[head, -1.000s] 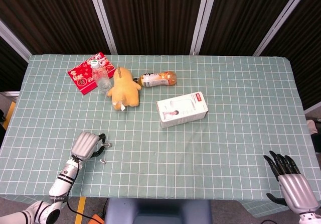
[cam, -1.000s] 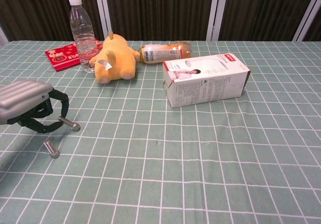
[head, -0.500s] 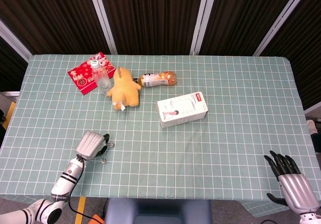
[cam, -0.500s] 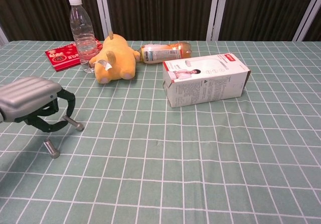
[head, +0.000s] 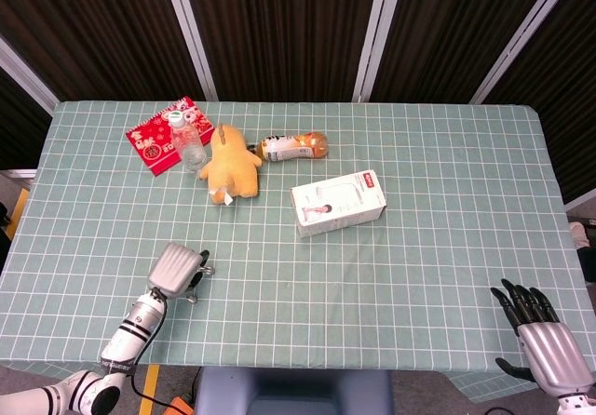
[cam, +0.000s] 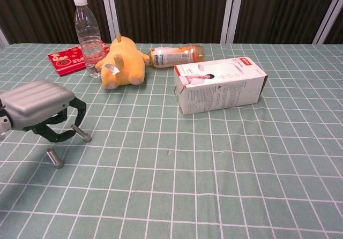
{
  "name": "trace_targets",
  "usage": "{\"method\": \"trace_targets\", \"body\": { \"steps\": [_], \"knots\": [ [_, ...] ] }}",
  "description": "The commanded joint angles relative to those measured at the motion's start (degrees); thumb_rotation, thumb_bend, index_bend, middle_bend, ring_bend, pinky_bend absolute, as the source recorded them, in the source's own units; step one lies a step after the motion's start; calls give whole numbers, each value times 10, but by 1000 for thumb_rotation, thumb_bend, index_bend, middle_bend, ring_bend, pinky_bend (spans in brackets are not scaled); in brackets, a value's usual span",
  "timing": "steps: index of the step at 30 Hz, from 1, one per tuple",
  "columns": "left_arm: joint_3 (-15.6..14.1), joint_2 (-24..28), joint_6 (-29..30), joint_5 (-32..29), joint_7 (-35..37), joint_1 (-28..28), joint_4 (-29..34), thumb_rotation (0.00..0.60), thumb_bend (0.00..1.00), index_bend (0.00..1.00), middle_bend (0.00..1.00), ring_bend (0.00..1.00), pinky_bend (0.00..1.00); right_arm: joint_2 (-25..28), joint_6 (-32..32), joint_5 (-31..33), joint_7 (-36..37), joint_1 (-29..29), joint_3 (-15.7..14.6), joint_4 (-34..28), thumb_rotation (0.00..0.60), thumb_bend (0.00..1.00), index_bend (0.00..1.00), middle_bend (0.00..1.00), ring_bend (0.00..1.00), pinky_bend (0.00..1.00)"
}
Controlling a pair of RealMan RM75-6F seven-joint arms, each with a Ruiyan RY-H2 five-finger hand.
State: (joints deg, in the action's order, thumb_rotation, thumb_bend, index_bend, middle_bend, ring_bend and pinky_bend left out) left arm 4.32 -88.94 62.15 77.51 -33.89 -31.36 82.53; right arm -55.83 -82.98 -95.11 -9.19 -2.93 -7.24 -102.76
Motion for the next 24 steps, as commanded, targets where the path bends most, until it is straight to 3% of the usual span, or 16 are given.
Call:
{"method": "trace_targets", "body": {
  "steps": [1, 13, 20, 24],
  "knots": [
    [1, 0, -2, -6, -8, -3, 5, 600, 388, 504, 1000, 1000, 1000, 1, -1, -1, 1, -1, 0, 0, 600, 156, 0, 0, 0, 0],
    [-1, -3, -2, -19, -29, -10, 14, 600, 387, 466, 1000, 1000, 1000, 2, -1, -1, 3, -1, 0, -1, 600, 156, 0, 0, 0, 0],
    [-5, 9, 12, -11, -25, -7, 30, 600, 387, 322, 1000, 1000, 1000, 1, -2, -3, 2, -1, 0, -1, 600, 156, 0, 0, 0, 0],
    [-22, 49, 51, 25, -13, 12, 81, 600, 386, 211, 981, 992, 1000, 2, -3, -3, 2, -2, -1, -1, 600, 156, 0, 0, 0, 0]
  ]
}}
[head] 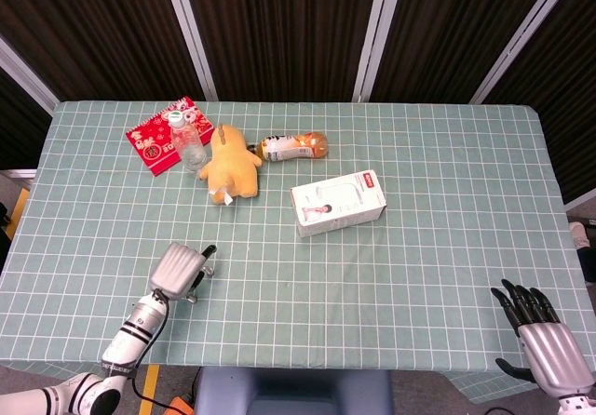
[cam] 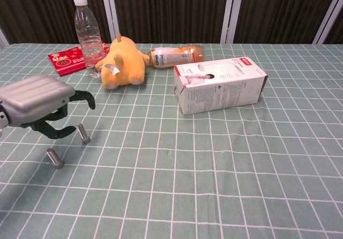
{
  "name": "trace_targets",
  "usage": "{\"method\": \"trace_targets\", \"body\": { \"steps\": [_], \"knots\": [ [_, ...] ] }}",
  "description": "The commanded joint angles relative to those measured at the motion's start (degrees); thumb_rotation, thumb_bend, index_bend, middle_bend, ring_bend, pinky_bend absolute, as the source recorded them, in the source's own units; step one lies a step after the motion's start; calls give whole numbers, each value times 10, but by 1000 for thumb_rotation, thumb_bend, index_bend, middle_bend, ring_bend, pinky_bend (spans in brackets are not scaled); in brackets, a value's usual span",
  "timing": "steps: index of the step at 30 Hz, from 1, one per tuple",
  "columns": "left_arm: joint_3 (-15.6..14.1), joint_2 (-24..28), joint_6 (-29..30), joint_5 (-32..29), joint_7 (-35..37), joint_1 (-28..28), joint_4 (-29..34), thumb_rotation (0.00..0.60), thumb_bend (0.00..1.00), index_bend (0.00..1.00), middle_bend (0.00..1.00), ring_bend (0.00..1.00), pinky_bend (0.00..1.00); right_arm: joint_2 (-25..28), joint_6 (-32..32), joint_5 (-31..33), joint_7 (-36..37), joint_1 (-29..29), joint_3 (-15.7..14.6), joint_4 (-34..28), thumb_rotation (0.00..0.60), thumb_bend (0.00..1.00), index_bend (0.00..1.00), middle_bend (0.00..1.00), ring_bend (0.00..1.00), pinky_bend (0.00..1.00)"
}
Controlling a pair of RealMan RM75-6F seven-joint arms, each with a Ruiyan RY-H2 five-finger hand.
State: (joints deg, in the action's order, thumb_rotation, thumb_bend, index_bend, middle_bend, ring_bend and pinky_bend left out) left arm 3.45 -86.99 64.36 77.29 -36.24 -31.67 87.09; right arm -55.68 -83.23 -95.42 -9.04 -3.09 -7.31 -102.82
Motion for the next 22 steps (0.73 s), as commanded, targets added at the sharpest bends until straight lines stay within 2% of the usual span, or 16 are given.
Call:
{"method": "trace_targets", "body": {
  "steps": [1, 2, 3, 4, 5, 6, 8, 11, 13, 17, 22],
  "knots": [
    [-25, 49, 50, 48, 27, 28, 55, 600, 386, 183, 941, 965, 1000, 1, -1, -1, 1, 0, 0, 0, 600, 156, 0, 0, 0, 0],
    [-36, 66, 66, 64, 44, 40, 70, 600, 386, 125, 802, 847, 980, 1, -2, -2, 1, -1, 0, 0, 600, 156, 0, 0, 0, 0],
    [-53, 90, 86, 83, 74, 56, 88, 600, 386, 71, 620, 669, 874, 1, -2, -2, 1, -1, -1, 0, 600, 156, 0, 0, 0, 0],
    [-64, 106, 106, 100, 97, 69, 97, 600, 385, 30, 437, 468, 714, 1, -2, -3, 1, -1, -1, 0, 600, 156, 0, 0, 0, 0],
    [-75, 119, 130, 120, 124, 84, 98, 600, 384, 9, 307, 318, 556, 1, -1, -4, 0, -1, -2, 0, 600, 156, 0, 0, 0, 0],
    [-86, 129, 158, 139, 152, 101, 94, 600, 384, 0, 205, 190, 400, 1, -1, -5, -1, -1, -2, 0, 600, 156, 0, 0, 0, 0],
    [-114, 143, 222, 177, 217, 143, 66, 600, 383, 0, 109, 66, 240, -1, 2, -7, -3, 0, -4, 0, 600, 156, 0, 0, 0, 0],
    [-144, 142, 300, 201, 310, 203, 8, 600, 381, 0, 28, 4, 170, -3, 3, -12, -8, 0, -5, 0, 600, 156, 0, 0, 0, 0],
    [-143, 127, 353, 207, 362, 235, -42, 600, 377, 0, 2, 0, 145, -4, 4, -13, -10, 0, -7, 1, 600, 156, 0, 0, 0, 0],
    [-138, 130, 373, 229, 389, 244, -69, 600, 372, 0, 0, 0, 118, -6, 6, -10, -16, 1, -5, 0, 600, 156, 0, 0, 0, 0],
    [-135, 142, 347, 224, 379, 246, -62, 600, 374, 0, 0, 0, 96, -7, 2, -12, -21, -2, -6, 0, 600, 156, 0, 0, 0, 0]
  ]
}}
